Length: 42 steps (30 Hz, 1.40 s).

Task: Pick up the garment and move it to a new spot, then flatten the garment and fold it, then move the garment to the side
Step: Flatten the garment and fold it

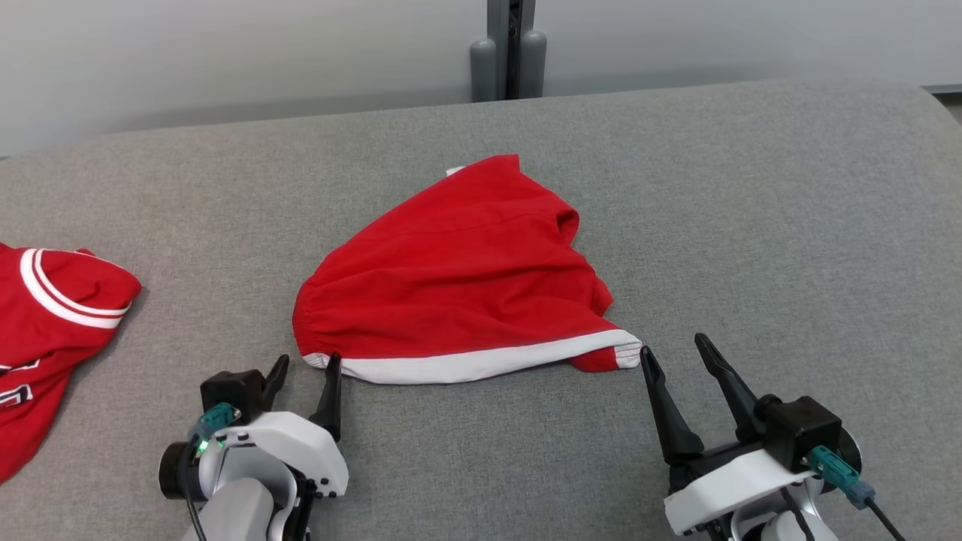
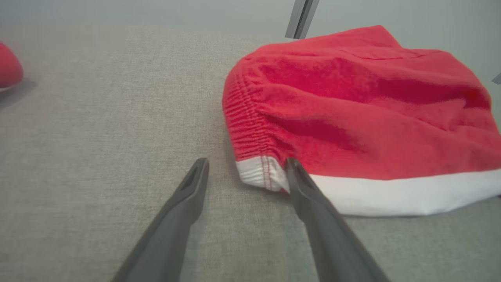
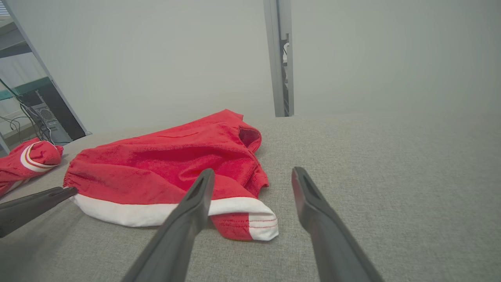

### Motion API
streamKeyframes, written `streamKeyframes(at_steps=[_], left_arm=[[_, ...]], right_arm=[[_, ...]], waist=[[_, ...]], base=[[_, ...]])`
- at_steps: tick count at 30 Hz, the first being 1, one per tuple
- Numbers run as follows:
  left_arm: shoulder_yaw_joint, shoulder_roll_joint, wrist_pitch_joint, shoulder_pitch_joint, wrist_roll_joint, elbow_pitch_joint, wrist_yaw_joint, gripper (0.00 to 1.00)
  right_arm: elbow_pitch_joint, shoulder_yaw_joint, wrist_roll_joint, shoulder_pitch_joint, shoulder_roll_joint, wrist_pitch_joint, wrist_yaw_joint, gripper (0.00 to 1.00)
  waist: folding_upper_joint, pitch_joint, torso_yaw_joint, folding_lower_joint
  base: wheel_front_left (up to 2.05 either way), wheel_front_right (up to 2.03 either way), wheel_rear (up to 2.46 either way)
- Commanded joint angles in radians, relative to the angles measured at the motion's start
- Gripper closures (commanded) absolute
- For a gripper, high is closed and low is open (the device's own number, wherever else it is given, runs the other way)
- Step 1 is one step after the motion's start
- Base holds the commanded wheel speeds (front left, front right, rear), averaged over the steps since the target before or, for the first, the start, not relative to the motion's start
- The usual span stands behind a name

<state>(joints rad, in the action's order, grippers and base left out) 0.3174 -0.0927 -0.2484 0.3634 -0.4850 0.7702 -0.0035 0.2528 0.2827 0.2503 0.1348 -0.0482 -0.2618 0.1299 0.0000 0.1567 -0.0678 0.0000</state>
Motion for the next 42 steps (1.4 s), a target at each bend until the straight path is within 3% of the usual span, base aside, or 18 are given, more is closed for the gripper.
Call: streamKeyframes(at_steps=[1,2,3,4,5,14,25,26,28,29,31,32,33,37,42], left_arm=[[-0.001,-0.005,-0.005,0.033,-0.008,0.028,-0.012,0.00],[0.002,-0.004,-0.004,0.041,-0.008,0.044,-0.018,0.13],[0.003,-0.003,-0.005,0.049,-0.009,0.056,-0.023,0.53],[0.002,-0.001,-0.007,0.057,-0.012,0.069,-0.026,0.84],[0.002,0.001,-0.007,0.063,-0.016,0.078,-0.033,1.00],[0.002,0.017,-0.015,0.074,-0.029,0.091,-0.055,1.00],[-0.027,-0.007,-0.017,0.033,0.003,-0.017,-0.046,1.00],[-0.027,-0.008,-0.017,0.035,0.004,-0.023,-0.047,1.00],[-0.025,-0.007,-0.017,0.040,0.009,-0.032,-0.045,1.00],[-0.023,-0.006,-0.017,0.041,0.011,-0.035,-0.045,1.00],[-0.021,-0.005,-0.017,0.043,0.012,-0.040,-0.046,1.00],[-0.021,-0.005,-0.017,0.044,0.013,-0.041,-0.047,1.00],[-0.021,-0.007,-0.017,0.045,0.014,-0.044,-0.047,1.00],[-0.027,-0.012,-0.017,0.041,0.018,-0.069,-0.047,1.00],[-0.046,-0.020,-0.017,0.033,-0.016,-0.157,-0.082,1.00]], right_arm=[[-0.001,-0.001,-0.002,0.013,-0.011,-0.007,0.002,0.00],[-0.002,-0.001,-0.002,0.016,-0.012,-0.007,0.002,0.00],[-0.002,-0.001,-0.002,0.017,-0.013,-0.007,0.002,0.00],[-0.003,-0.001,-0.002,0.018,-0.014,-0.007,0.002,0.00],[-0.003,-0.002,-0.002,0.019,-0.015,-0.007,0.002,0.00],[0.021,-0.021,0.025,0.022,-0.014,-0.007,0.002,0.00],[0.258,0.094,0.157,0.115,-0.017,-0.004,0.002,0.00],[0.279,0.113,0.164,0.127,-0.018,-0.004,0.002,0.03],[0.305,0.138,0.175,0.150,-0.021,-0.004,0.002,0.26],[0.314,0.151,0.176,0.158,-0.028,-0.005,0.002,0.47],[0.316,0.163,0.181,0.167,-0.031,-0.004,0.002,0.68],[0.310,0.165,0.180,0.169,-0.033,-0.004,0.002,0.94],[0.299,0.167,0.172,0.173,-0.038,-0.004,0.002,1.00],[0.248,0.143,0.141,0.170,-0.056,-0.004,0.002,1.00],[0.157,0.089,0.105,0.171,-0.075,-0.004,0.002,1.00]], waist=[[0.0000,0.011,-0.002,0.0000],[0.0000,0.014,-0.003,0.0000],[0.0000,0.017,-0.004,0.0000],[0.0000,0.019,-0.004,0.0000],[0.0000,0.022,-0.005,0.0000],[0.0000,0.033,0.006,0.0000],[0.0000,0.042,0.038,0.0000],[0.0000,0.043,0.041,0.0000],[0.0000,0.046,0.047,0.0000],[0.0000,0.048,0.050,0.0000],[0.0000,0.050,0.053,0.0000],[0.0000,0.051,0.054,0.0000],[0.0000,0.052,0.054,0.0000],[0.0000,0.053,0.049,0.0000],[0.0000,0.046,0.036,0.0000]], base=[[0.00,0.00,0.00],[0.00,0.00,0.00],[0.00,0.00,0.00],[0.00,0.00,0.00],[0.00,0.00,0.00],[0.00,0.00,0.00],[0.00,0.00,0.00],[0.00,0.00,0.00],[0.00,0.00,0.00],[0.00,0.00,0.00],[0.00,0.00,0.00],[0.00,0.00,0.00],[0.00,0.00,0.00],[0.00,0.00,0.00],[0.00,0.00,0.00]])
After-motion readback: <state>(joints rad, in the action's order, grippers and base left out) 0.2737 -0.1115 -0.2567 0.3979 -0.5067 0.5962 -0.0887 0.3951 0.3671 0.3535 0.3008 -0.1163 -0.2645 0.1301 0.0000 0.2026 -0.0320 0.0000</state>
